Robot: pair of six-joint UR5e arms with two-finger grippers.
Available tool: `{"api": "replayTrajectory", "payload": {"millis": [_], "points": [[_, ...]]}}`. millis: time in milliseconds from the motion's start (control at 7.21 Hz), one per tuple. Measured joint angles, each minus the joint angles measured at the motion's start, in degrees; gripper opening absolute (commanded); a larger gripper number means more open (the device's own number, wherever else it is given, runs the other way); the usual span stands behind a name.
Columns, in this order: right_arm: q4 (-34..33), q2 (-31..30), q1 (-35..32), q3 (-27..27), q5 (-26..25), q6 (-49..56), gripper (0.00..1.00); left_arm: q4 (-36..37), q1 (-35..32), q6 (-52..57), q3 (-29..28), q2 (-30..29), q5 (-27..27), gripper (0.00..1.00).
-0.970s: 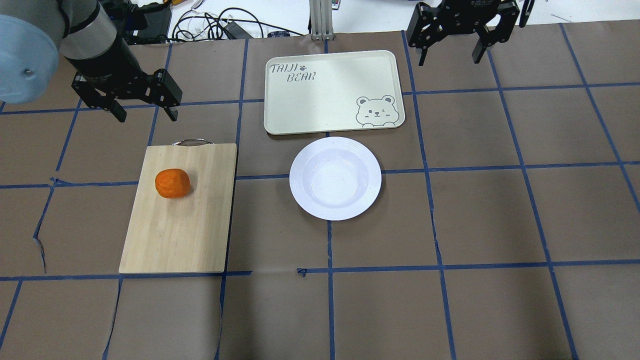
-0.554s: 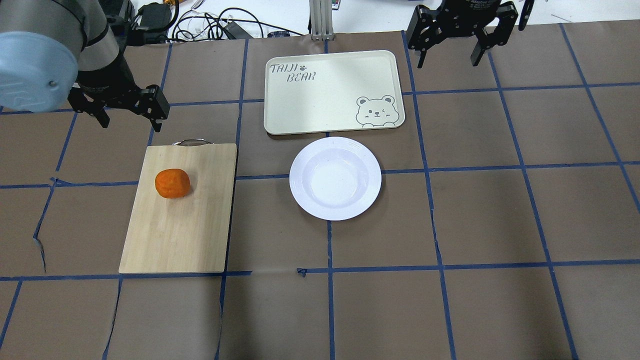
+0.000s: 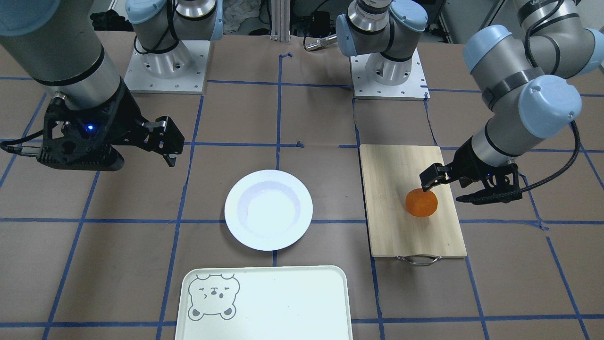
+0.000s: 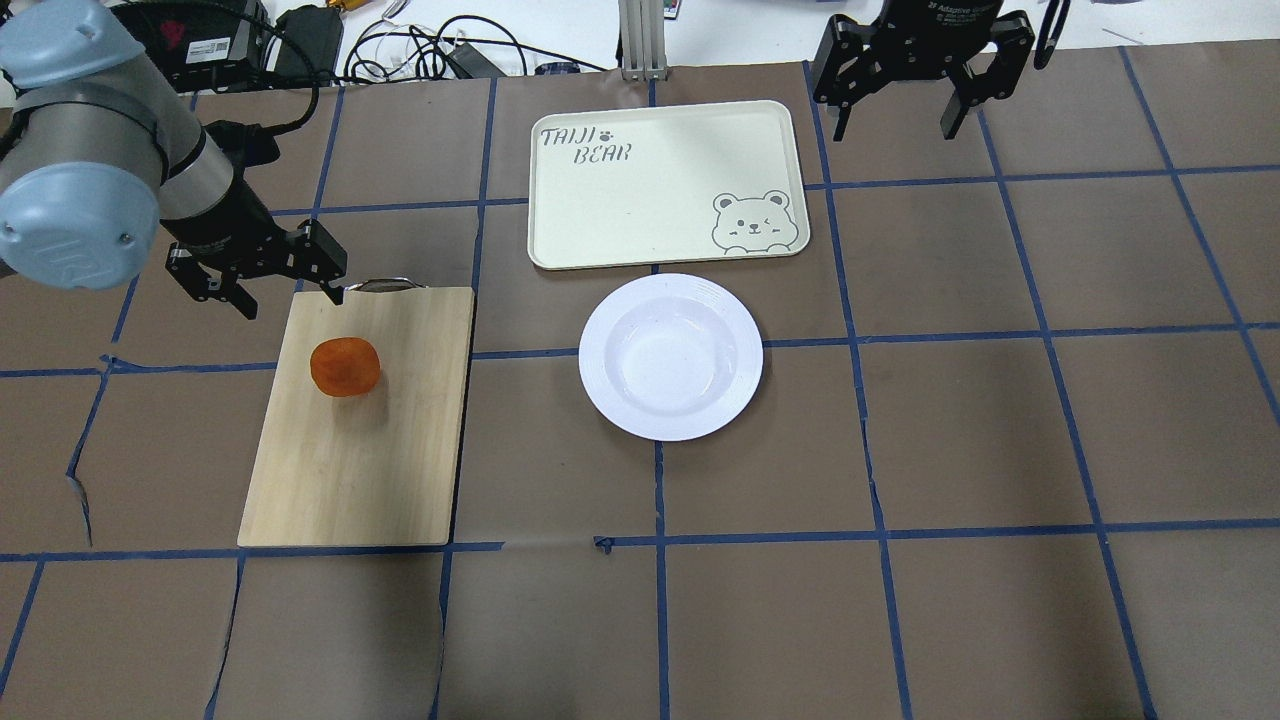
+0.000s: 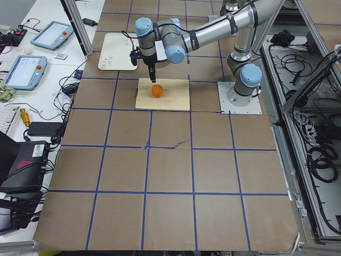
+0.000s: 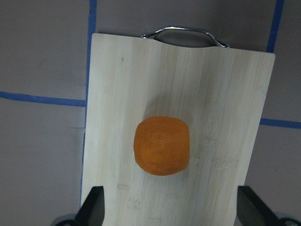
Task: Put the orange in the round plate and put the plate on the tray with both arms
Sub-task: 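Lower the left gripper onto the orange on the cutting board and close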
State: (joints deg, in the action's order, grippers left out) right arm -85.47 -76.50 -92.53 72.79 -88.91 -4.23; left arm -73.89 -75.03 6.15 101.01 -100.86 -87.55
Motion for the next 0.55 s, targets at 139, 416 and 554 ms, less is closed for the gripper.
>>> {"api": "replayTrajectory", "payload": {"millis": [139, 416, 554], "points": [[0.0, 0.0, 0.0, 0.1, -0.2, -0.2, 1.00, 1.3, 0.7, -0.2, 0.7, -1.0, 1.5, 1.00], [0.1, 0.0, 0.1, 0.2, -0.5, -0.4, 1.00, 2.9, 1.2, -0.4, 1.5, -4.0, 2.1, 1.00], [0.1, 0.0, 0.1, 0.2, -0.5, -0.4, 1.00, 3.4, 1.2, -0.3, 1.6, -5.7, 1.9, 1.00]]}}
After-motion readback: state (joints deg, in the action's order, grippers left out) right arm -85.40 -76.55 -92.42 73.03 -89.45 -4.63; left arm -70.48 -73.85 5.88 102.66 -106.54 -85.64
